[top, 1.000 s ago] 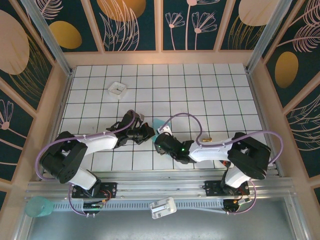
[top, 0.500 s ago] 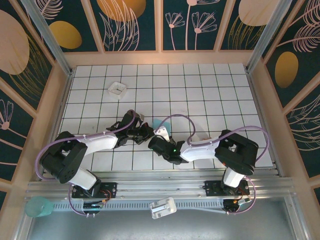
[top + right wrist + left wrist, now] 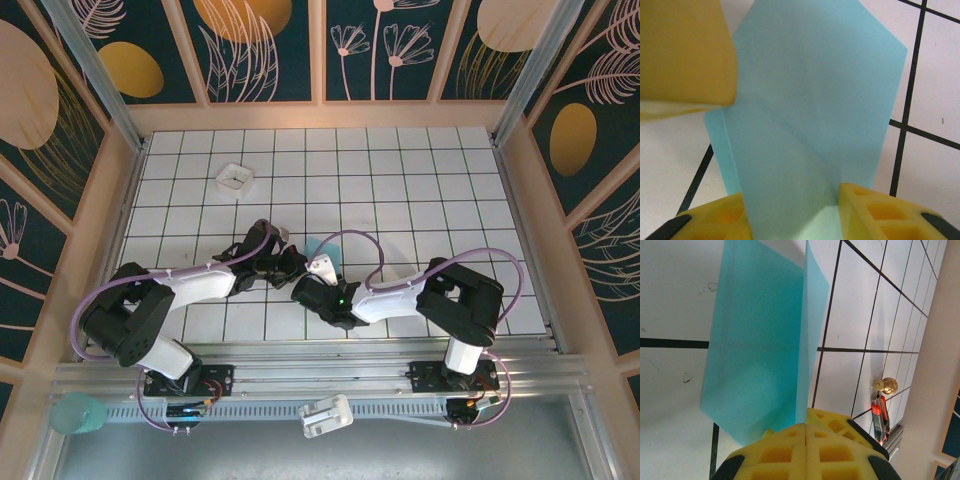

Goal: Fold a paper plane with a square sheet of paper (pick it up from the middle)
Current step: Fourth fold the wing at the center of the table.

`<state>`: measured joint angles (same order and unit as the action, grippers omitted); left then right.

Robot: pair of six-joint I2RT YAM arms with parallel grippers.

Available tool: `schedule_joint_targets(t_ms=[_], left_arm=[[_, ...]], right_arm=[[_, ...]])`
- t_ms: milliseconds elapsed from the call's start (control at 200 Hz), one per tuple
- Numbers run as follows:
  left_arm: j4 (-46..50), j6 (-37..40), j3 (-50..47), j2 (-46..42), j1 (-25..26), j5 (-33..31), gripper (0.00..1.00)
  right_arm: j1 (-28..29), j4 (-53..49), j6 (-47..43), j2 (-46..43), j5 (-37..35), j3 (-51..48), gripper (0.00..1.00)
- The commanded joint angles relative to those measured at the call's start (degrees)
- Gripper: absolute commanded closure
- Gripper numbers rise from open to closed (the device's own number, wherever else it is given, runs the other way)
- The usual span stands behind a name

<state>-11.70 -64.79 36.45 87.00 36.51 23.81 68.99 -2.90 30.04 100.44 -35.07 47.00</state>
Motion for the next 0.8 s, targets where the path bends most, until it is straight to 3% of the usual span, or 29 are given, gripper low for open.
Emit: schedule_joint_targets(t_ms=[0, 435, 796], left_arm=[[3.45, -2.83, 1.61, 0.51, 0.26, 1.24, 1.00], [3.27, -2.55, 1.54, 0.81, 0.24, 1.50, 1.00], [3.14, -2.40, 1.37, 0.61, 0.24, 1.46, 1.00]], right_arm=[[0.35, -1.40, 1.42, 0.60, -2.98, 1.24, 0.64], [0.38, -1.38, 1.50, 0.88, -3.34, 1.86, 0.67], [0.36, -2.33, 2.54, 1.49, -3.54, 1.82, 0.80]])
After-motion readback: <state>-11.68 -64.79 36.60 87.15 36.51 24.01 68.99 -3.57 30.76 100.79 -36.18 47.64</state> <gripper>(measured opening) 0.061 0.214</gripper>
